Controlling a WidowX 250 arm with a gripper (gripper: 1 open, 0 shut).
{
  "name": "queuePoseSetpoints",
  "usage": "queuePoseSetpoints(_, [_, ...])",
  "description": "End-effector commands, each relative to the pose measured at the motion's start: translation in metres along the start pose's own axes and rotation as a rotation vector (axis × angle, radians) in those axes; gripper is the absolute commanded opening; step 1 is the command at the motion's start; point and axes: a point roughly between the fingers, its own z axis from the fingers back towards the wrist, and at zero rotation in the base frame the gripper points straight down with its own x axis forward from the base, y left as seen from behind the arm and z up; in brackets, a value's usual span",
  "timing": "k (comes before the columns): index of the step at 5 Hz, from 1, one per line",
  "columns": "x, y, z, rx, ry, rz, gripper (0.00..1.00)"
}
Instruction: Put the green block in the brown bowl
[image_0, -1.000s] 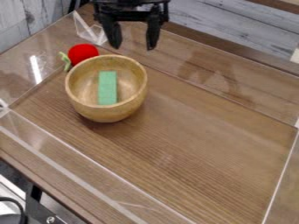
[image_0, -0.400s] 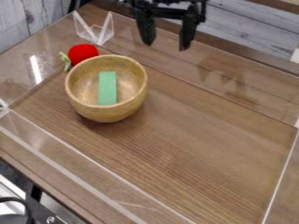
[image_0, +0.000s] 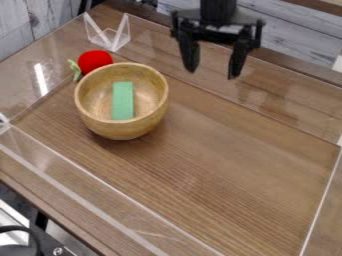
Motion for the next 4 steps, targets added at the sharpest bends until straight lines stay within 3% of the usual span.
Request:
queuePoseSetpoints(1, [-0.002, -0.002, -0.005, -0.001, -0.038, 0.011, 1.0])
queuePoseSetpoints(3, [-0.013, -0.028, 0.0, 0.001, -0.038, -0.054, 1.0])
queuePoseSetpoints(4, [-0.026, -0.034, -0.001, 0.011, -0.035, -0.089, 1.0])
